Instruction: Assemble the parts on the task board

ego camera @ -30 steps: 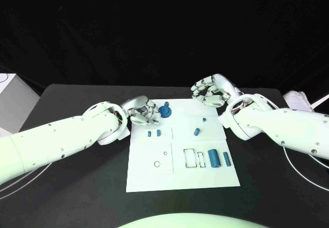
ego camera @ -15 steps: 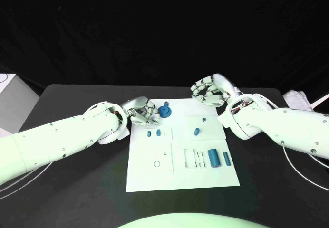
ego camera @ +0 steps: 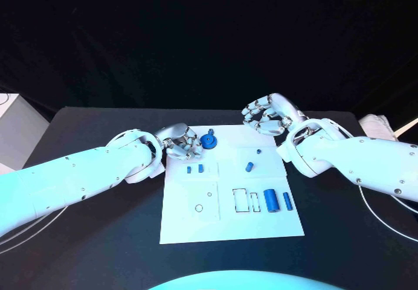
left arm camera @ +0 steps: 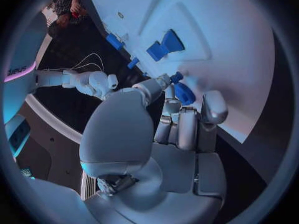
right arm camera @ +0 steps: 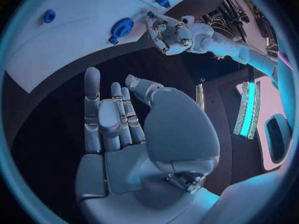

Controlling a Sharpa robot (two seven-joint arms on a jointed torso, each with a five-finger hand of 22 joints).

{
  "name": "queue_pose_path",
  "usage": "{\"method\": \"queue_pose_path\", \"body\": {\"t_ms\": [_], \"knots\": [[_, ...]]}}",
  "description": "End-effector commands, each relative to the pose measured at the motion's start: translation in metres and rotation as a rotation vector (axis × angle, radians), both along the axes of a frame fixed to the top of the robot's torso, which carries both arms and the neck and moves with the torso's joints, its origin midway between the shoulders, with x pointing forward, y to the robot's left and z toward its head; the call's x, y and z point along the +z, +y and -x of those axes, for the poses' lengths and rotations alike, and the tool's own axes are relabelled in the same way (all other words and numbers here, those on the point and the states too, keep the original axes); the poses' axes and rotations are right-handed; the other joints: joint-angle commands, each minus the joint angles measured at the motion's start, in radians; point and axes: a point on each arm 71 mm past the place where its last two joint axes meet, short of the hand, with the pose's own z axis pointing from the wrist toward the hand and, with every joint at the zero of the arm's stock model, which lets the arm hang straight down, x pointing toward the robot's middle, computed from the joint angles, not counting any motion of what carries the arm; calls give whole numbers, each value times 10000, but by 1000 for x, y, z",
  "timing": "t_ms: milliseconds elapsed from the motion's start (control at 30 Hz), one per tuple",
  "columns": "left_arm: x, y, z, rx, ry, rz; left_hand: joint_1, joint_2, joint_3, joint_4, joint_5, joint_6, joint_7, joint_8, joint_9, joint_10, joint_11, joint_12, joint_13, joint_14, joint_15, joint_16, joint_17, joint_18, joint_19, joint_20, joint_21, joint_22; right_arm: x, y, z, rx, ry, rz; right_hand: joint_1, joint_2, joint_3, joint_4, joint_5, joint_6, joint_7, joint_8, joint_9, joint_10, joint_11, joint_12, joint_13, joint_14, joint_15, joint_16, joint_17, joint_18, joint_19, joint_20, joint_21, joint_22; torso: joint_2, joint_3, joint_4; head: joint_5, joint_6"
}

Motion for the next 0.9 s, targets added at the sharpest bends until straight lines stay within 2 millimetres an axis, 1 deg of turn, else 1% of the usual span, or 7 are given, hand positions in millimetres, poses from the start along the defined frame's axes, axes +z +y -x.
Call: {"method": "queue_pose_path", "body": {"t_ms": [33,133,400,900], "knots": [[-1,-2,1,-153,131,-74,24,116,64,-22,19,68,-3,33,-16,79,-17,47,10,50,9,46,8,-181,52,-39,29,146,0,1,1,123,-6,33,4,-107,-38,47,32,2,44,-59,12,69,9,-54,-38,46,29,40,-12,195,-10,12,-69,13,-2,-3,10,-7,1],[-2,-2,1,-169,155,-84,31,138,86,-22,21,96,-6,36,-22,84,-20,53,21,56,6,49,15,-183,57,-43,39,154,0,1,1,120,-4,31,4,-107,-38,47,32,2,44,-59,12,69,9,-54,-38,46,29,40,-12,195,-10,12,-69,13,-5,-8,3,-5,2],[-2,-2,1,-243,235,-114,43,287,194,-14,15,347,-39,106,-31,94,-49,62,56,39,-17,46,-9,-180,42,-65,44,166,0,1,0,97,5,21,-24,-114,-57,71,43,-30,70,-84,6,72,24,-82,-81,49,39,47,-12,194,-5,18,-77,15,-1,-8,8,-6,4],[-3,0,1,-221,319,-167,43,370,242,-7,17,425,-46,123,-36,53,-62,29,-1,34,-31,44,-17,-181,42,-76,54,177,0,1,0,86,11,15,-31,-115,-62,79,48,-45,79,-96,3,74,29,-91,-98,49,43,47,-16,193,-3,22,-81,16,-1,-6,2,-1,15]]}}
